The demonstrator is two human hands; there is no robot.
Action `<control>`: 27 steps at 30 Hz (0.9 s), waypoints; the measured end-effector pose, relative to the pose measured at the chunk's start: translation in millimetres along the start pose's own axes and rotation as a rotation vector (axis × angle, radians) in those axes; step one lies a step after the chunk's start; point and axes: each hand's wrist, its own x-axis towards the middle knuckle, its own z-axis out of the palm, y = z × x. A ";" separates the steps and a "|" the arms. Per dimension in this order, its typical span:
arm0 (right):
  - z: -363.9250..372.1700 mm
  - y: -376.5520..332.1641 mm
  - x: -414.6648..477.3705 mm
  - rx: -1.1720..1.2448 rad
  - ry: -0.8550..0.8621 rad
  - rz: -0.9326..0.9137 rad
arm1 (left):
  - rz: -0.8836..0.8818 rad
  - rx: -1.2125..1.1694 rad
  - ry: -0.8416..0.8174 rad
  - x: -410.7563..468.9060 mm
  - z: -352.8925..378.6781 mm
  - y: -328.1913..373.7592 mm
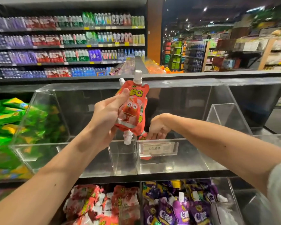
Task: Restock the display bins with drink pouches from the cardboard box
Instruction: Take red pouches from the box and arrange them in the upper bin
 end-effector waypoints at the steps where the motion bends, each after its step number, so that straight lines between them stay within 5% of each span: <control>1: -0.1 -1.1 -4.4 -0.001 -0.007 -0.012 | -0.006 0.008 0.004 -2.6 -0.7 -0.6; 10: -6.9 14.5 -78.4 0.298 0.191 -0.330 | -0.041 -0.044 0.094 -24.6 11.1 5.5; 14: 6.3 23.5 -139.0 0.592 -0.025 -0.611 | -0.009 -0.153 0.096 -34.6 29.6 11.7; 20: 12.8 46.2 -165.9 0.878 -0.147 -0.746 | 0.069 -0.167 0.121 -33.6 60.5 23.0; 27: -6.6 66.6 -144.3 0.757 0.235 -0.582 | 0.099 -0.022 0.254 -8.8 69.5 12.0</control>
